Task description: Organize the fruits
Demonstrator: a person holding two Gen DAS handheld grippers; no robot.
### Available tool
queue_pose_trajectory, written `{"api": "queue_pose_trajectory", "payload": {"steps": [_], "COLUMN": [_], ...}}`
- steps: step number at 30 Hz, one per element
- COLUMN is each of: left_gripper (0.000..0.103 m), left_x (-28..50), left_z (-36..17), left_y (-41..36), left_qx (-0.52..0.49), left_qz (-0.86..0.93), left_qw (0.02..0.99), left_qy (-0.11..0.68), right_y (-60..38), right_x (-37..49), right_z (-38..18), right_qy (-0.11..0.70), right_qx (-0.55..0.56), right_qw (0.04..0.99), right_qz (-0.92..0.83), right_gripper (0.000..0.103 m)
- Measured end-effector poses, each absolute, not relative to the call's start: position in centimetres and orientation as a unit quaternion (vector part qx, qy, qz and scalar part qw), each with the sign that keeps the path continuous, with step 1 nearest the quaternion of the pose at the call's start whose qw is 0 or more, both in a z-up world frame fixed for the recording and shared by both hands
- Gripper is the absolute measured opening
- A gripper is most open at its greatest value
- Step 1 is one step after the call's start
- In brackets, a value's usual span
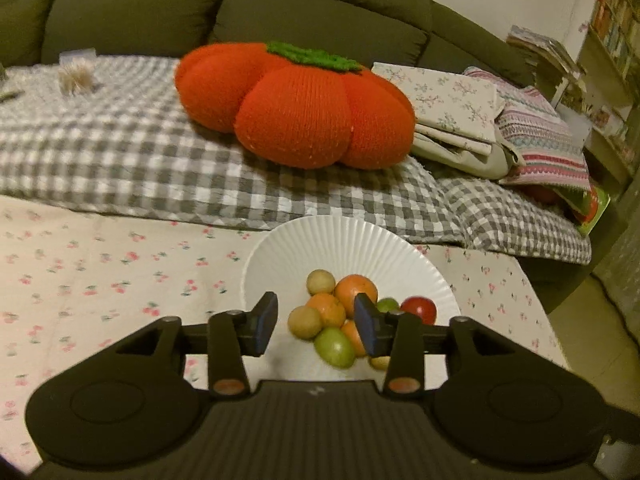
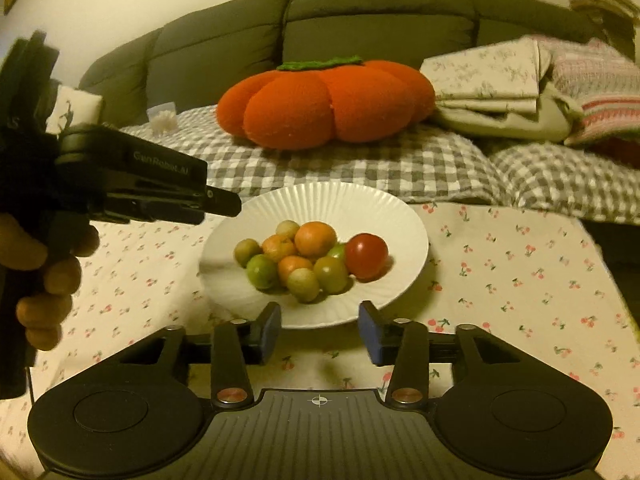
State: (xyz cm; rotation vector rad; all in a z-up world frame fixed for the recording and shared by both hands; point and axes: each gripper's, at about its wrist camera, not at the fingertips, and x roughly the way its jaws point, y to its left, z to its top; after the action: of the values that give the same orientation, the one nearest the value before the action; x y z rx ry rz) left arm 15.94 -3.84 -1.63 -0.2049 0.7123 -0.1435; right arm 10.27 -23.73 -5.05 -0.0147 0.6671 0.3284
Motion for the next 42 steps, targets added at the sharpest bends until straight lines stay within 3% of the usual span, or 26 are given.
{"api": "queue_pose_trajectory", "payload": {"steps": [3, 8, 12, 15, 27, 32, 42], "left_gripper": [0.059, 0.072, 0.091, 0.095, 0.102, 0.102, 0.102], "left_x": [13.1, 7.9, 4.2, 1.8, -3.3, -3.4, -3.0], "left_z": [0.4, 2.8, 3.9, 4.4, 5.7, 5.4, 5.0], "left_y": [-3.7, -3.2, -3.1, -2.6, -1.0, -0.7, -0.7], "left_qx": [-0.082, -0.052, -0.031, -0.039, -0.008, 0.009, 0.015], "left_qz": [-0.048, -0.015, -0.004, -0.006, 0.007, 0.019, 0.029], "left_qw": [0.934, 0.936, 0.930, 0.927, 0.935, 0.939, 0.938], "left_qy": [0.345, 0.349, 0.365, 0.373, 0.355, 0.344, 0.346], "right_y": [-23.4, -23.3, -23.5, -23.3, -20.6, -20.3, -19.6], "right_x": [9.0, 6.6, 4.5, 2.9, -1.2, -1.5, -0.4], "right_z": [-3.6, -1.2, 1.2, 3.0, 6.8, 6.1, 2.2], "right_qy": [0.325, 0.334, 0.348, 0.347, 0.352, 0.336, 0.380], "right_qx": [-0.016, -0.038, -0.028, -0.025, -0.015, 0.012, -0.023], "right_qw": [0.933, 0.932, 0.930, 0.932, 0.934, 0.940, 0.922], "right_qz": [0.153, 0.134, 0.118, 0.100, 0.065, 0.065, 0.070], "right_gripper": [0.053, 0.059, 0.075, 0.088, 0.103, 0.103, 0.103]}}
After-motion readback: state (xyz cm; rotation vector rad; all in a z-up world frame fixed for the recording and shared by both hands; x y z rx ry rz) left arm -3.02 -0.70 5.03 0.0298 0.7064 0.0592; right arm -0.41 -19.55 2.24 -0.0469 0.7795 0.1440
